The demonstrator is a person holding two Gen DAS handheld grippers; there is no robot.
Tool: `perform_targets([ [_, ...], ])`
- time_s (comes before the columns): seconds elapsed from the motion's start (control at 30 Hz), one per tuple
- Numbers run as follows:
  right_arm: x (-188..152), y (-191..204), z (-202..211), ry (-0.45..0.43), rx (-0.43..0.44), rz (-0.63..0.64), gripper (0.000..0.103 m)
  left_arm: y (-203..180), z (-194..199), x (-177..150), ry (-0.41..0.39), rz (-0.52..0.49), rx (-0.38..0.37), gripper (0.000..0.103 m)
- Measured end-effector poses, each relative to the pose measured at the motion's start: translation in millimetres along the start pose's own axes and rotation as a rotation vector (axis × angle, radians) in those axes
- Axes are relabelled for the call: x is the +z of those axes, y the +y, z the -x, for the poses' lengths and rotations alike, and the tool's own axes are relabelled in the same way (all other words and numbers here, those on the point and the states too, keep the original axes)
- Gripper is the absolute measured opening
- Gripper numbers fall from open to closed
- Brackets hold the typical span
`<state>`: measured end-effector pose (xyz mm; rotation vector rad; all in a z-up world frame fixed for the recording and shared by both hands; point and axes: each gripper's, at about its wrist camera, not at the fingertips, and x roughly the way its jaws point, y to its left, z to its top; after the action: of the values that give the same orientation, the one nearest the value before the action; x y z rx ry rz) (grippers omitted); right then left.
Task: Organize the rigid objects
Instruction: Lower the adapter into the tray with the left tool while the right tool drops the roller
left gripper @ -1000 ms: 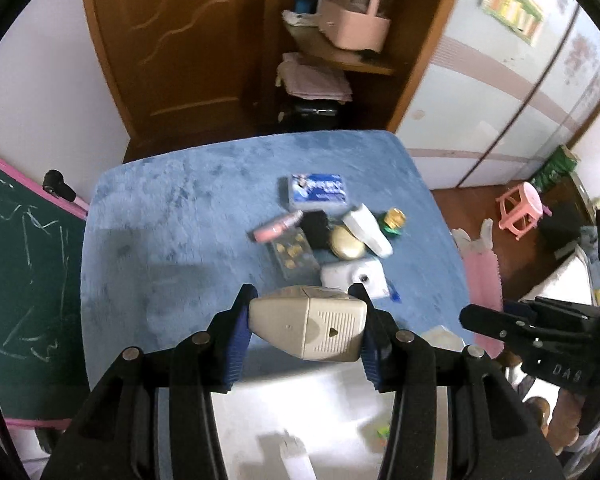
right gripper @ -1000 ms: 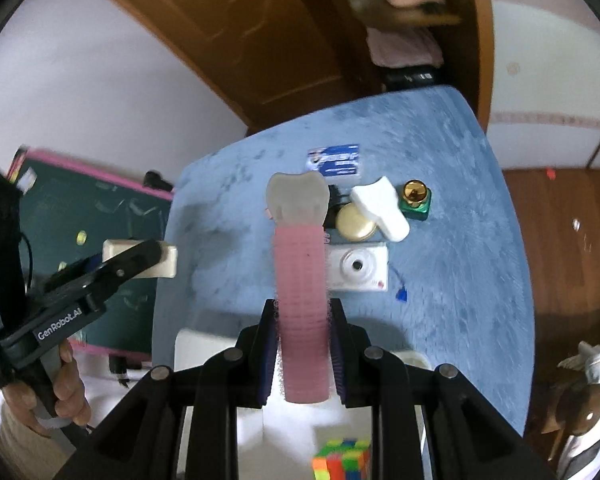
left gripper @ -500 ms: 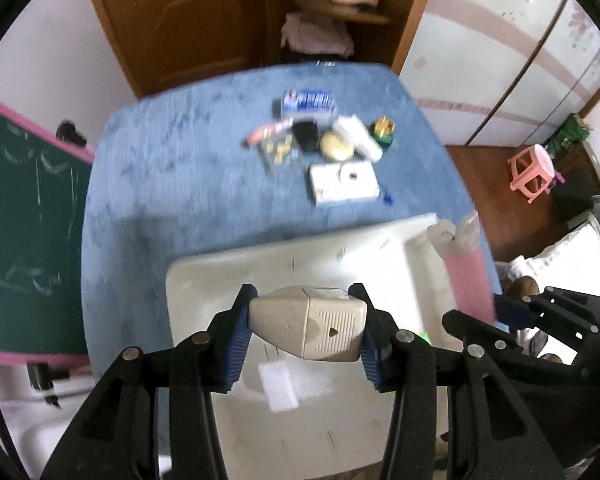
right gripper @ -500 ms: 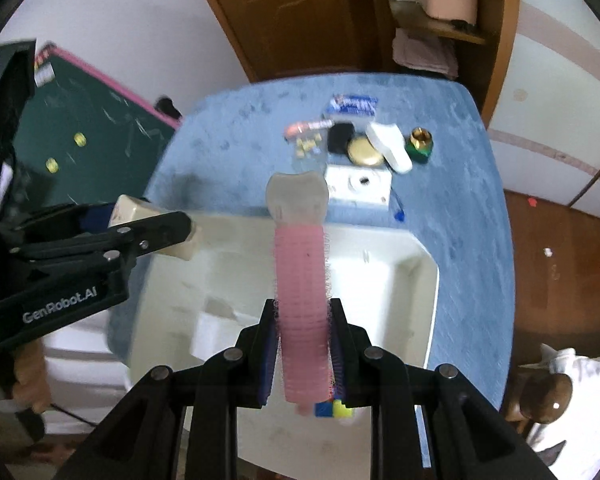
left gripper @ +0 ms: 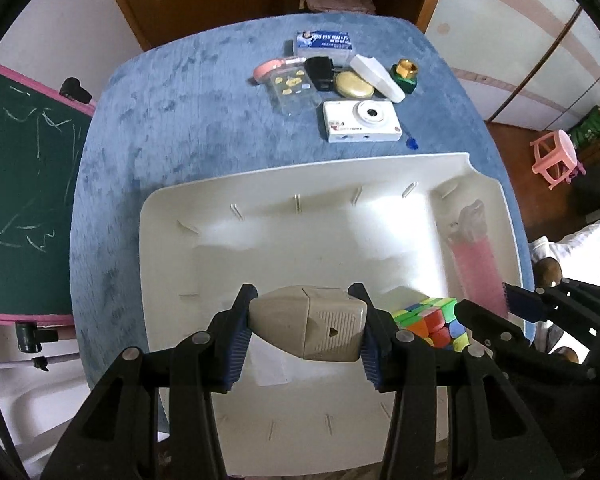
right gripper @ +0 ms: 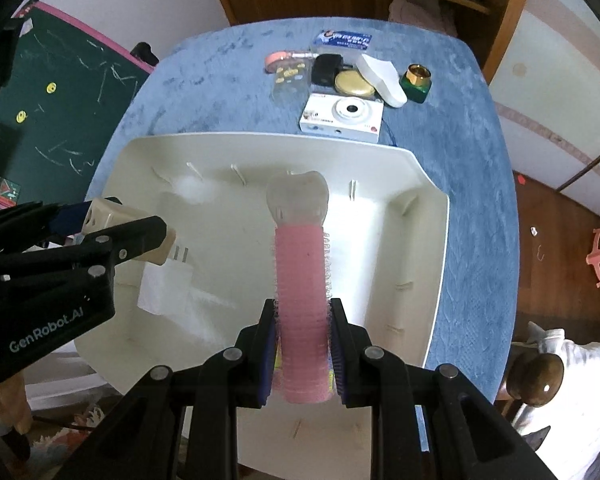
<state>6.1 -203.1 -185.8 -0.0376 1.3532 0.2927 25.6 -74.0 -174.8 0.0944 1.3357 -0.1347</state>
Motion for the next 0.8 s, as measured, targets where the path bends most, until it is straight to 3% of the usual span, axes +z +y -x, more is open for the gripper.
perform_targets([
  [0.33, 0.0, -3.6, -10.4, 0.043, -0.016, 0.002, 0.029, -7.5, -14.8, -1.9, 0.068, -0.004, 0.0, 0.051],
  [0.37, -0.1, -4.6, -11.3, 0.048, -0.016, 0.0, 0.036, -7.5, -15.6, -1.8, 0.071, -0.001, -0.001, 0.052],
  [0.4, -0.4, -5.5, -12.1, 0.052, -0.018, -0.002, 0.048, -6.7, -15.5, -1.4, 0.071, 0.005, -0.004, 0.06],
  [0.47, -0.5, -6.8, -11.1, 0.048, -0.019, -0.004, 0.063, -5.2, -13.6, -0.7, 0.06, 0.017, -0.007, 0.074],
  [0.53, -0.7, -6.8, -8.1, 0.034, -0.018, -0.003, 0.064, -4.2, -10.8, 0.1, 0.045, 0.026, -0.004, 0.079],
  [0.8, -0.1, -5.1, -2.2, 0.012, -0.033, 0.018, 0.064, -3.6, -1.8, 2.9, 0.012, 0.034, 0.015, 0.079],
])
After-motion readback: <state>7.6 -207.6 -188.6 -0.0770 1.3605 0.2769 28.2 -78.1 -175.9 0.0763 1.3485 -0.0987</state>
